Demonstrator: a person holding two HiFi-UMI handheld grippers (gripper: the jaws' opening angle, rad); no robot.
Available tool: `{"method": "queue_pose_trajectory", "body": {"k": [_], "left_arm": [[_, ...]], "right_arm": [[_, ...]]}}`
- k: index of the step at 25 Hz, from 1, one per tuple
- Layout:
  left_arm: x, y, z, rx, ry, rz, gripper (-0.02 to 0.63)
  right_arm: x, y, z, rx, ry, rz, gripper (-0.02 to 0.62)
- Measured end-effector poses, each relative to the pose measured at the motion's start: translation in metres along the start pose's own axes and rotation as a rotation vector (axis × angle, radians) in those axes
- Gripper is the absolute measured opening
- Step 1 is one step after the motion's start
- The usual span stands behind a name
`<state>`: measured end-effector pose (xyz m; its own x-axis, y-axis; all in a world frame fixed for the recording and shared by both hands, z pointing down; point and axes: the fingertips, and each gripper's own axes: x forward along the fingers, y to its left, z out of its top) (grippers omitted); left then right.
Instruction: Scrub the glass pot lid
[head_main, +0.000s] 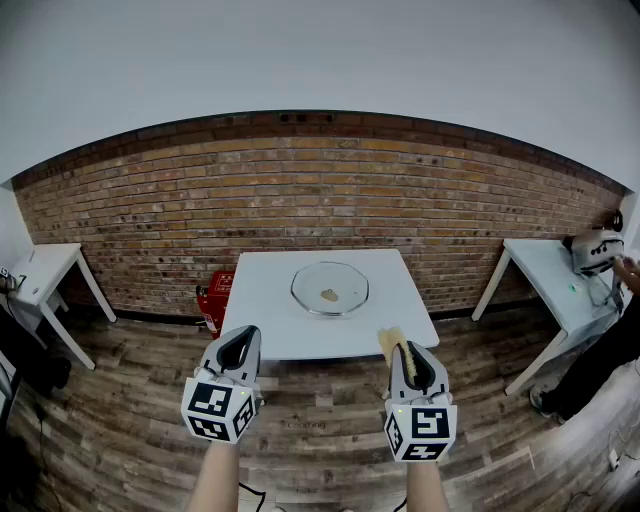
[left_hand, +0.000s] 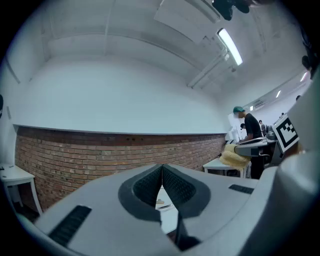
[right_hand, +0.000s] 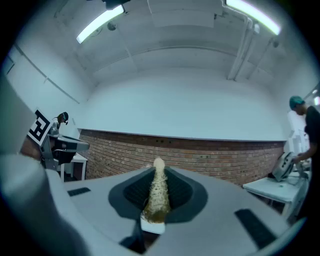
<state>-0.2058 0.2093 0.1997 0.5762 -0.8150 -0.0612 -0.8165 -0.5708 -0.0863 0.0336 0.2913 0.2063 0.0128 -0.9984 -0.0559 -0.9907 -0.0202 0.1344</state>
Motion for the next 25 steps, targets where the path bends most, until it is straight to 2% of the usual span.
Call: {"method": "queue_pose_trajectory", "body": {"k": [21,25], "left_arm": [[0.002,-0.019,0.001,0.004,0.016,-0.006,0.012],[0.001,-0.03,0.001,0.01,0.02,-0.002,0.012]], "right_arm": [[-0.011,-0.016,-0.004,0.014,0.005,-0.004,0.058],[-0.017,-0.024,-0.004,-0.014,-0.01,-0.013,0.058]]}}
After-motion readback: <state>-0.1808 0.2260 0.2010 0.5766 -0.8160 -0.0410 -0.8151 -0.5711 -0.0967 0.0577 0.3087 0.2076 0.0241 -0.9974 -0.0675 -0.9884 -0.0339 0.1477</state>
